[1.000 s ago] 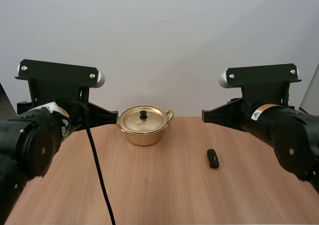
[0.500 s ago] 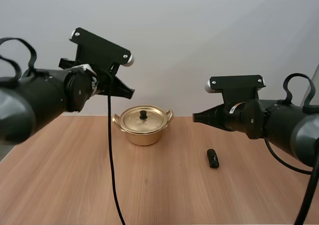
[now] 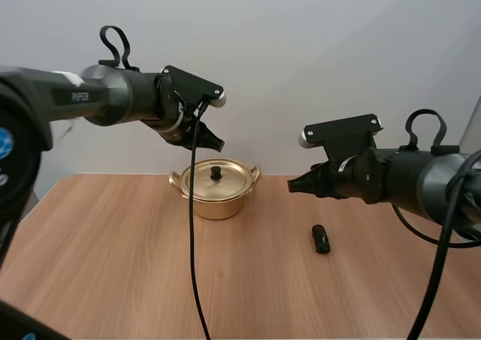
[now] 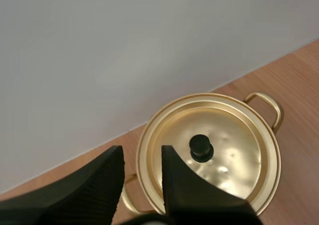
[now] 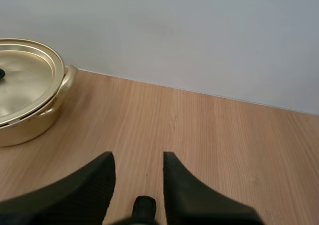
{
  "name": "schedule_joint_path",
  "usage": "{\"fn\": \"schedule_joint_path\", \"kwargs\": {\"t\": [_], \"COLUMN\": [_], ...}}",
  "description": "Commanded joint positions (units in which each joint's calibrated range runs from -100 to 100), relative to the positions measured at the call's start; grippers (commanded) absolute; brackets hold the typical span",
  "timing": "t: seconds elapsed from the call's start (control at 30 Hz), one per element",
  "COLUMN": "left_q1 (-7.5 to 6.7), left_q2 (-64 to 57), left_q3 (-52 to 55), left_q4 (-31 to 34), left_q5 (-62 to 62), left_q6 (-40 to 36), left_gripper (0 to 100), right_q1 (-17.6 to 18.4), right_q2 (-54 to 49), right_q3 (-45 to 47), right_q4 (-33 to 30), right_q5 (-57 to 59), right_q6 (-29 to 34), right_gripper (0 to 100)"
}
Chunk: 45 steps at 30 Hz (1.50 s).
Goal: Open the pot, put the car inside, and close it
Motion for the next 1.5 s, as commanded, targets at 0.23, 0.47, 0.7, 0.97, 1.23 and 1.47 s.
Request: {"fn": "schedule_joint_path", "kwargs": {"t": [0.23,0.47,0.7,0.97,1.23,1.47], "left_q1": [-1.80,-2.24,-2.24,-2.24,-2.24,-2.24], "left_q2": [9.4,17.7,21.9,24.1,25.3,26.5], "left_q3": [-10.2,-18.3,-20.0,-20.3,-20.3,-20.3], "left_q4": [-7.1,-7.2,-6.9,-5.9,-3.6,-3.8], "left_q5": [8.8,16.9,17.5,19.5,22.4,22.4], "left_q6": [4.7,3.7,3.4,2.5,1.2,1.1], "left_gripper": [57,72,72,72,71,57], "right_q1": [0.0,0.0,0.0,0.0,0.0,0.0], "right_q2": [7.9,8.6,8.6,8.6,8.6,8.6], "right_q3": [-3.3,-3.3,-3.3,-3.3,-3.3,-3.3], "right_q4": [0.0,0.0,0.0,0.0,0.0,0.0], "right_q5": [2.5,2.7,2.2,2.5,3.1,3.3], "right_q6": [-0.2,-0.5,-0.6,-0.6,-0.6,-0.6], "right_gripper": [77,77,77,77,77,77]}}
